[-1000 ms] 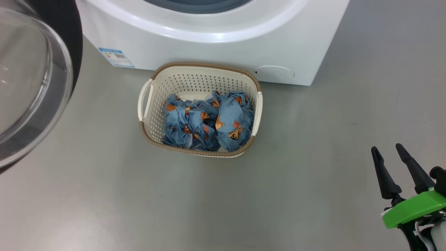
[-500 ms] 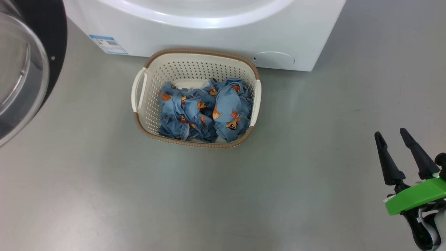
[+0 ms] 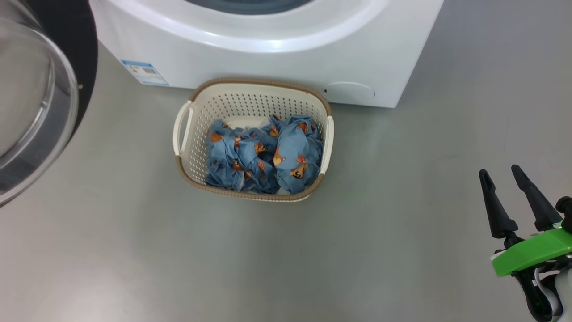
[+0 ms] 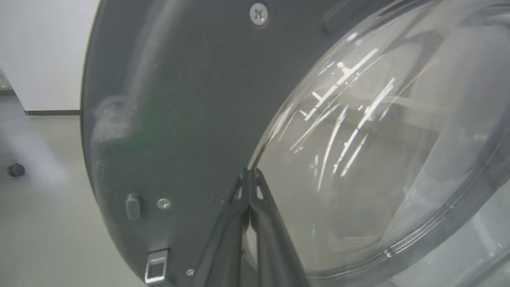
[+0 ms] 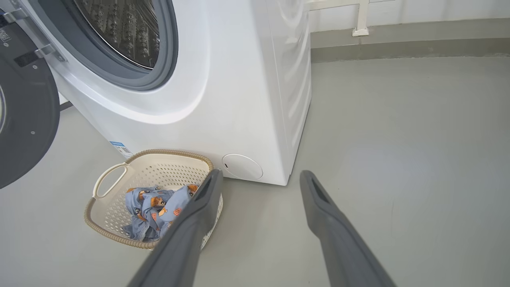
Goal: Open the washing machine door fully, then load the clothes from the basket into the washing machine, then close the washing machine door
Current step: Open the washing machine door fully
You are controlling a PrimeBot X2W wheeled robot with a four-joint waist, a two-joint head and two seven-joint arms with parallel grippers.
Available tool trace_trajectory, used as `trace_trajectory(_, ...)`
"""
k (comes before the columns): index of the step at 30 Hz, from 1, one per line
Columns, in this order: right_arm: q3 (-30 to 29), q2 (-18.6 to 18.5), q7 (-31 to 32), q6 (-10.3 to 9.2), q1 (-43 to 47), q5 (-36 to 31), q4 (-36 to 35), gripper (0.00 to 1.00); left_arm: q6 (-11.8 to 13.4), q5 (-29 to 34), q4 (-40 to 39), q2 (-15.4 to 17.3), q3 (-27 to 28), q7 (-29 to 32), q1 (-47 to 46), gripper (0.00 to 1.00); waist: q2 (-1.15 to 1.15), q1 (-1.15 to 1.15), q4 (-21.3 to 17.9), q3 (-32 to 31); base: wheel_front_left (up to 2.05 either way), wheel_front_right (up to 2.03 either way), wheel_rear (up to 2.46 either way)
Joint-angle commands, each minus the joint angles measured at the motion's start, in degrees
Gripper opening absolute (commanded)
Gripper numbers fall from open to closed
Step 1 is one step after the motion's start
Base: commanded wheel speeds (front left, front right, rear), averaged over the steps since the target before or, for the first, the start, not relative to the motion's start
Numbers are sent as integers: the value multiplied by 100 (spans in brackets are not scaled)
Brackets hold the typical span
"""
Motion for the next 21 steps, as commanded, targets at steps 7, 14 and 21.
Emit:
trace_trajectory(7, 139, 0, -70, 16, 310, -57, -73, 100, -254, -36, -895, -412, 207, -29, 835, 0, 0, 0, 71, -614, 0, 0, 0)
trace_trajectory(14, 195, 61, -70, 16, 511, -31, -71, 100, -296, -160, -1681, -1061, -133, -29, 1789, 100, 0, 0, 73, -1046, 0, 0, 0)
trace_trajectory(21, 191, 98, -70, 16, 726, -12, -109, 100, -298, -440, -2351, -1378, -778, -29, 2606, 100, 0, 0, -44, -1344, 0, 0, 0)
